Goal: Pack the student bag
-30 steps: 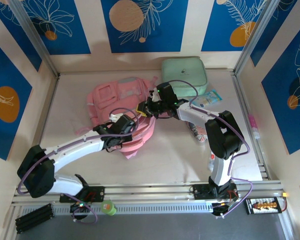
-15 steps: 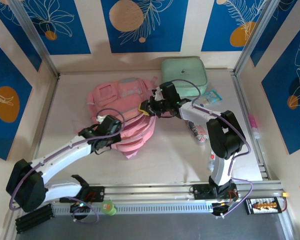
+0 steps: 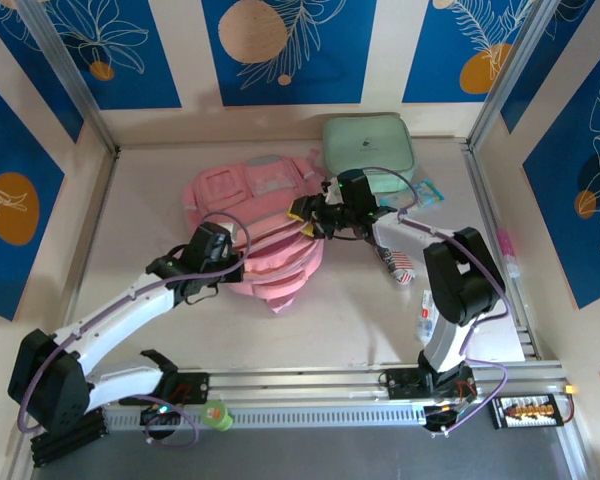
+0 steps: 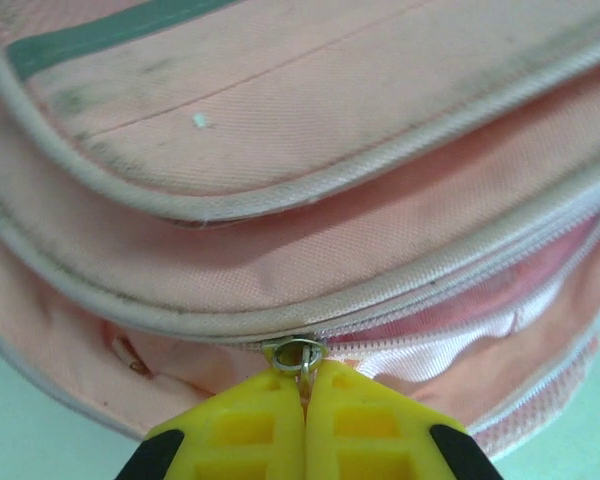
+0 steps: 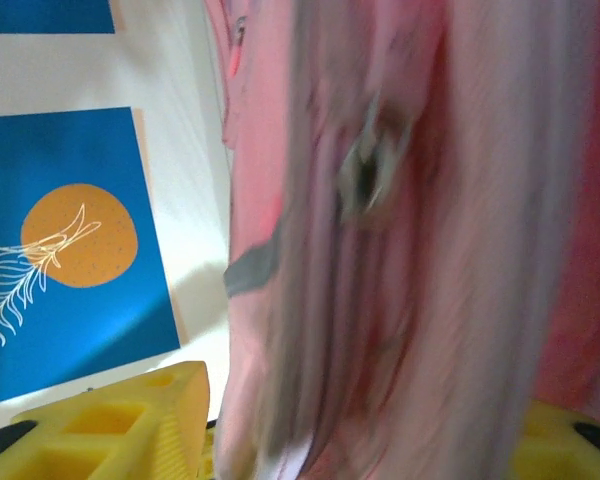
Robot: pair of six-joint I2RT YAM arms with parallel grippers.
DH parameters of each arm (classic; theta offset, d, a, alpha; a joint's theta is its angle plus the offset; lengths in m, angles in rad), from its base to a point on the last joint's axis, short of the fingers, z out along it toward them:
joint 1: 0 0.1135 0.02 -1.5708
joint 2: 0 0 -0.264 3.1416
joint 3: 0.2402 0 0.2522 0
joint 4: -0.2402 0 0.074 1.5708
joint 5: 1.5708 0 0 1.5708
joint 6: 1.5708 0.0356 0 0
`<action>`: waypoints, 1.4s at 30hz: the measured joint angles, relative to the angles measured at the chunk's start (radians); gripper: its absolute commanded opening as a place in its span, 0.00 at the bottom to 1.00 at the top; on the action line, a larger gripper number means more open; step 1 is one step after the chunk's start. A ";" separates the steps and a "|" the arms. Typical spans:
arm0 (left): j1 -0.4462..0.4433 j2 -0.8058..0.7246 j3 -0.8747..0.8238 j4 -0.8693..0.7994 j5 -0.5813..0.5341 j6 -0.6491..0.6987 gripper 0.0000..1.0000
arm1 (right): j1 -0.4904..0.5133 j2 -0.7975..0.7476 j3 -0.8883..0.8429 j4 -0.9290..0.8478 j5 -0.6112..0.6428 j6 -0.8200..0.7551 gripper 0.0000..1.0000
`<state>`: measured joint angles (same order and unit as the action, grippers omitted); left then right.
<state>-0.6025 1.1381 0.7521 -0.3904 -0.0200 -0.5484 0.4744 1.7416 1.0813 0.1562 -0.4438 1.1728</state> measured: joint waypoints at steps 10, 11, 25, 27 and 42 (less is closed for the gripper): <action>-0.063 0.123 0.018 0.146 0.114 0.036 0.00 | 0.091 -0.102 -0.065 -0.051 0.171 0.098 0.53; -0.064 0.129 0.023 0.147 0.118 0.036 0.00 | 0.093 -0.101 -0.065 -0.056 0.179 0.102 0.53; -0.069 0.148 0.069 0.095 0.102 0.110 0.00 | 0.093 -0.064 -0.023 -0.113 0.253 0.110 0.12; -0.070 0.148 0.077 0.080 0.091 0.133 0.00 | 0.087 -0.080 -0.023 -0.115 0.253 0.104 0.12; 0.002 0.105 0.079 0.004 -0.015 0.375 0.00 | -0.006 -0.124 -0.023 -0.115 0.098 0.066 0.10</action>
<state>-0.6006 1.2430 0.8310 -0.3862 -0.0349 -0.1738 0.4679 1.6173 1.0584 0.0410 -0.3454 1.2388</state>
